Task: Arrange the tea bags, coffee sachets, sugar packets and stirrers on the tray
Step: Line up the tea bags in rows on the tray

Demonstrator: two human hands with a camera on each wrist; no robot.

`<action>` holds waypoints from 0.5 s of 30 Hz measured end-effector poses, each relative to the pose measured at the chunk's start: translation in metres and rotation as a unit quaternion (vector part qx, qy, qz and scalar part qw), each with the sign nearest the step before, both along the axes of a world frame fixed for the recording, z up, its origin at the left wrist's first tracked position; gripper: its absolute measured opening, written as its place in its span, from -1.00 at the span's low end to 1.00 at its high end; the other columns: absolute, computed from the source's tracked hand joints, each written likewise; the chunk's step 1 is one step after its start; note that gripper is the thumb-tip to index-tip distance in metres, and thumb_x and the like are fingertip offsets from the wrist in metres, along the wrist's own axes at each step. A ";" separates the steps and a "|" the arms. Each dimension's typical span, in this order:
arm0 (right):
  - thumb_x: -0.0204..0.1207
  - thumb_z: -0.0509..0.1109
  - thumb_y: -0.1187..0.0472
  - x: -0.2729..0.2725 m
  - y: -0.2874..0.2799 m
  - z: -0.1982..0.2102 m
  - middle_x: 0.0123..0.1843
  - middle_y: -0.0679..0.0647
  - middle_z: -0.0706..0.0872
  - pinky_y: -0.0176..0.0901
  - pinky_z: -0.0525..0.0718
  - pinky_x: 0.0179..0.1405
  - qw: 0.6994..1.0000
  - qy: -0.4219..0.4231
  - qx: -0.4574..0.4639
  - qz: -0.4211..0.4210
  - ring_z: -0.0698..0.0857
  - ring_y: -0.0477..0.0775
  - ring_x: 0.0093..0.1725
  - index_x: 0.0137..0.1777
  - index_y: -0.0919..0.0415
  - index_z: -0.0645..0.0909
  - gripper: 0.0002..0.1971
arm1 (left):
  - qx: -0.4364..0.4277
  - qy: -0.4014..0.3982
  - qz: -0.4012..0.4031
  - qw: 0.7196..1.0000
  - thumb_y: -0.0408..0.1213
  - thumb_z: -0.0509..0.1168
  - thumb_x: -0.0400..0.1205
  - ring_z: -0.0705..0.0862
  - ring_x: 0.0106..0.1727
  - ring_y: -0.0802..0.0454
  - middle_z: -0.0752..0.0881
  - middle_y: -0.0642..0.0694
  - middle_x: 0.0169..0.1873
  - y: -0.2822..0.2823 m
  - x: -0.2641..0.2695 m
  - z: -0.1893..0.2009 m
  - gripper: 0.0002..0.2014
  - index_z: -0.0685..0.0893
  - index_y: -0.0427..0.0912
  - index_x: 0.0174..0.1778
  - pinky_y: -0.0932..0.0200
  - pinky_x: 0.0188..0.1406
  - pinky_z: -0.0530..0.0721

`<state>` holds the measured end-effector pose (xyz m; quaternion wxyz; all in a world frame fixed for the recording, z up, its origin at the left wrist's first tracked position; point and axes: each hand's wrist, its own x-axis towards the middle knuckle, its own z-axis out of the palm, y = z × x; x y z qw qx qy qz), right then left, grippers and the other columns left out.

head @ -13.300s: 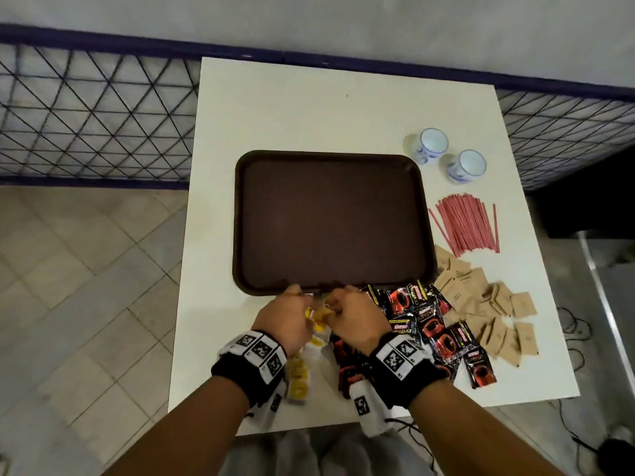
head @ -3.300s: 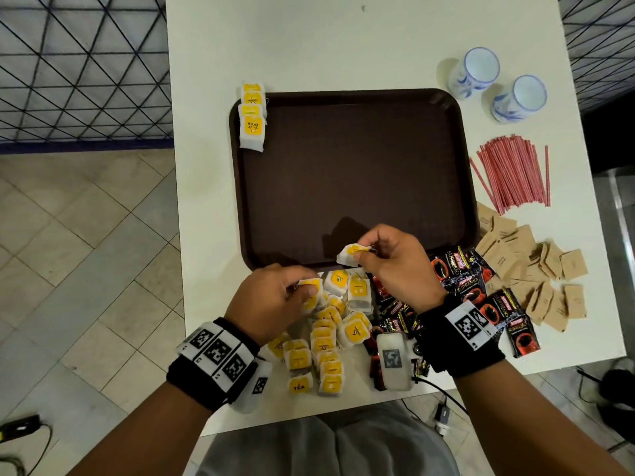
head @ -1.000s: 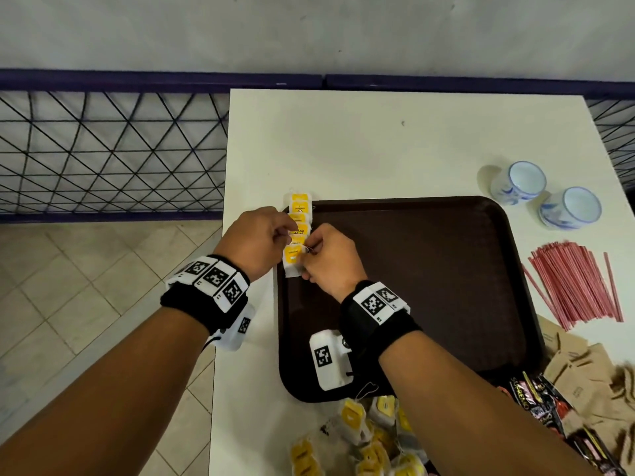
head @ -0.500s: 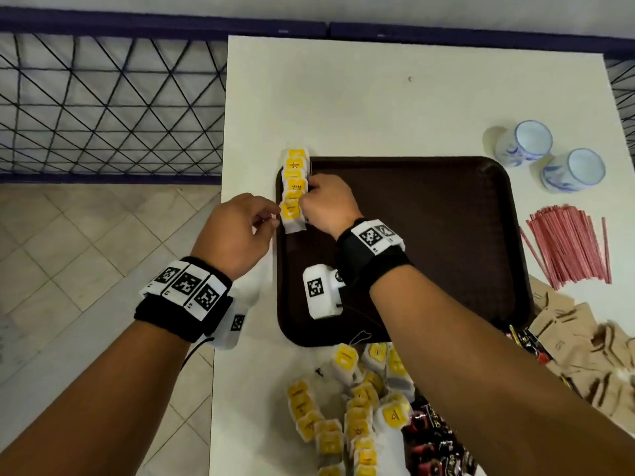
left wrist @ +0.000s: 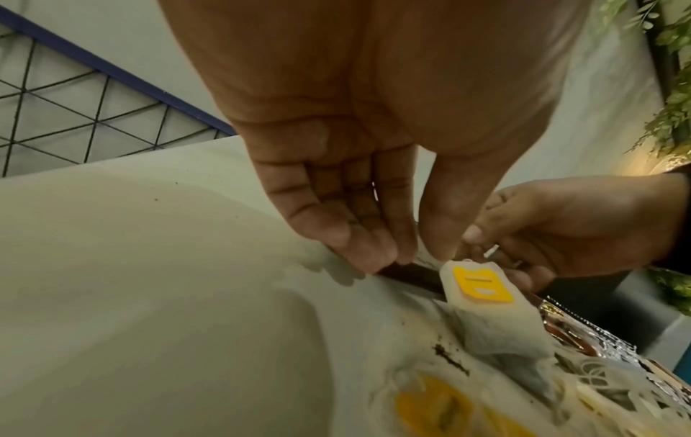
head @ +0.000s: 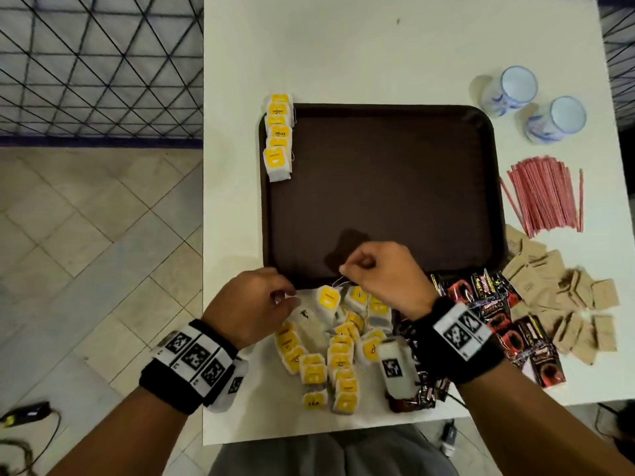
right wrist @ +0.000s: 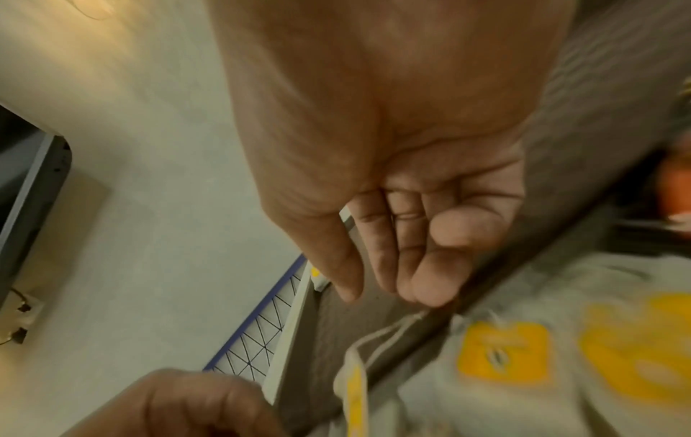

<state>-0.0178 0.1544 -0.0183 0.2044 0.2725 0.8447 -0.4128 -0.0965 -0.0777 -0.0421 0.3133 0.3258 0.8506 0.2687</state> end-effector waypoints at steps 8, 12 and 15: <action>0.34 0.59 -0.23 0.047 -0.030 -0.008 -0.37 -0.07 0.74 -0.11 0.69 -0.30 0.999 -0.035 0.006 -0.030 0.71 -0.13 -0.34 -0.24 0.07 0.76 -0.65 | -0.078 -0.009 -0.013 0.997 0.05 0.42 0.51 0.66 -0.24 0.11 0.66 0.14 -0.28 -0.005 0.012 -0.002 -0.82 0.80 0.06 -0.12 0.14 -0.21 0.64; 0.37 0.54 -0.23 0.047 -0.043 -0.019 -0.39 0.08 0.75 0.09 0.73 -0.26 0.999 -0.020 0.004 -0.042 0.73 0.07 -0.34 -0.29 0.17 0.72 -0.58 | -0.107 -0.043 -0.008 0.993 0.05 0.52 0.42 0.62 -0.20 0.18 0.57 0.21 -0.21 -0.016 0.021 -0.003 -0.71 0.77 0.07 0.01 0.11 -0.10 0.68; 0.45 0.54 -0.09 0.048 -0.048 -0.024 -0.47 -0.07 0.67 0.01 0.69 -0.31 0.999 -0.005 -0.003 -0.037 0.64 -0.09 -0.43 -0.32 0.08 0.68 -0.73 | -0.127 -0.059 -0.028 0.990 0.08 0.57 0.32 0.58 -0.11 0.22 0.52 0.21 -0.10 -0.021 0.030 -0.003 -0.60 0.72 0.15 0.05 0.17 -0.06 0.66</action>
